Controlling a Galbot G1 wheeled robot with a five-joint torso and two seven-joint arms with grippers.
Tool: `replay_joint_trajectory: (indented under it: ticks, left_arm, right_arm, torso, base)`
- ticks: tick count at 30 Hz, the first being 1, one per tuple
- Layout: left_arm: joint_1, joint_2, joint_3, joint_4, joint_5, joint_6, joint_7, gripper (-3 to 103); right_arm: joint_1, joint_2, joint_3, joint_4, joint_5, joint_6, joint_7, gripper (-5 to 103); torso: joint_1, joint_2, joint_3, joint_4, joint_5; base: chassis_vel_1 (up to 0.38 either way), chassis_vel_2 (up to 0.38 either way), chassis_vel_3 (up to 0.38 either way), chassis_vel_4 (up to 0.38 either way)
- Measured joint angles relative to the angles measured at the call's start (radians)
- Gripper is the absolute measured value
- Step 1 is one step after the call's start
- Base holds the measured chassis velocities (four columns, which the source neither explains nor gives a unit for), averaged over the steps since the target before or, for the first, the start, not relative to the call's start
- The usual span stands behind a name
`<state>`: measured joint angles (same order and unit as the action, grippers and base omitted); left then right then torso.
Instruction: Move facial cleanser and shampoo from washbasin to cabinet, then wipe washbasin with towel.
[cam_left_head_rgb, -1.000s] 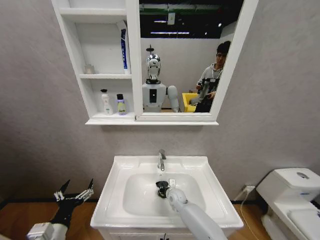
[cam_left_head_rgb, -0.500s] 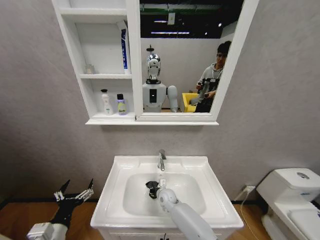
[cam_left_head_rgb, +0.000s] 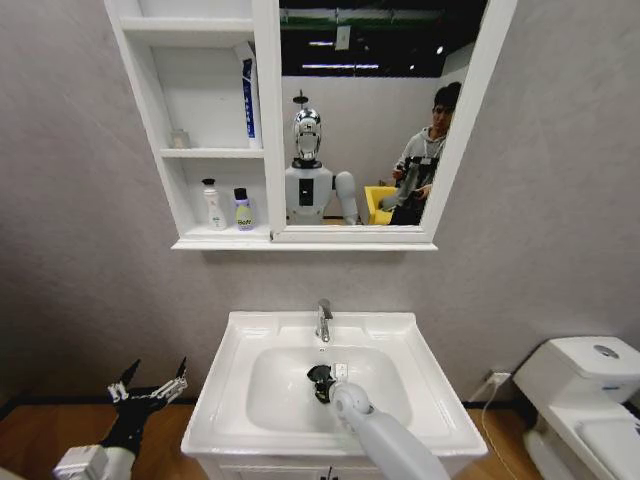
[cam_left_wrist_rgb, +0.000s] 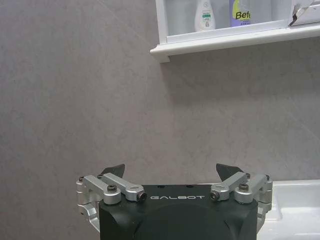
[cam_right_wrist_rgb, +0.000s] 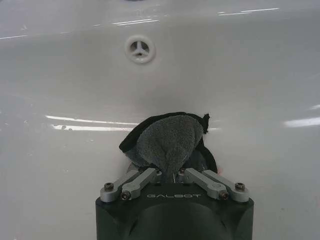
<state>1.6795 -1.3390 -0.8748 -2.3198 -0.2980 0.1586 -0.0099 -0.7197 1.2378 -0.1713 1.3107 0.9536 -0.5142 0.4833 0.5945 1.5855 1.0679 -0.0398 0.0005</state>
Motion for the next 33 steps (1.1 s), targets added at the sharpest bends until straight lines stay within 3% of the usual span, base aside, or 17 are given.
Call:
replay_joint_trajectory:
  ticks: [5,8,13,19,25,29,30,33]
  left_arm:
    - [0.000,0.000,0.000,0.000,0.000,0.000,0.000,100]
    - [0.000,0.000,0.000,0.000,0.000,0.000,0.000,100]
    - [0.000,0.000,0.000,0.000,0.000,0.000,0.000,100]
    - [0.000,0.000,0.000,0.000,0.000,0.000,0.000,100]
    - [0.000,0.000,0.000,0.000,0.000,0.000,0.000,100]
    - [0.001,0.000,-0.001,0.000,0.000,0.000,-0.002,100]
    - [0.000,0.000,0.000,0.000,0.000,0.000,0.001,100]
    - [0.000,0.000,0.000,0.000,0.000,0.000,0.000,100]
  right_arm:
    - [-0.022,-0.103,0.032,0.052,0.020,-0.003,0.006,8]
    - [-0.064,-0.202,0.077,0.109,0.032,0.003,-0.002,8]
    - [-0.099,-0.218,0.112,0.117,0.018,0.009,-0.018,8]
    - [-0.121,-0.169,0.109,0.102,-0.012,0.013,-0.030,8]
    - [-0.101,-0.045,0.044,0.061,-0.034,0.023,-0.034,8]
    - [-0.085,-0.010,0.015,0.046,-0.035,0.024,-0.031,8]
    - [-0.074,0.003,0.002,0.037,-0.035,0.026,-0.031,8]
    - [-0.052,0.025,-0.024,0.026,-0.035,0.037,-0.030,8]
  torso:
    - [0.000,0.000,0.000,-0.0004,-0.0004]
    - [0.000,0.000,0.000,-0.0001,-0.0004]
    - [0.000,0.000,0.000,0.0007,-0.0006]
    - [0.000,0.001,0.000,-0.0005,-0.0014]
    - [0.000,0.000,0.000,-0.0013,-0.0007]
    - [0.000,0.000,0.000,-0.0018,-0.0006]
    - [0.000,0.000,0.000,-0.0023,-0.0031]
    - [0.000,0.000,0.000,-0.0027,-0.0018]
  base:
    - [0.000,0.000,0.000,0.000]
    - [0.000,0.000,0.000,0.000]
    - [0.000,0.000,0.000,0.000]
    - [0.000,0.000,0.000,0.000]
    - [0.000,0.000,0.000,0.000]
    - [0.000,0.000,0.000,0.000]
    - [0.000,0.000,0.000,0.000]
    - [-0.060,-0.069,-0.040,-0.036]
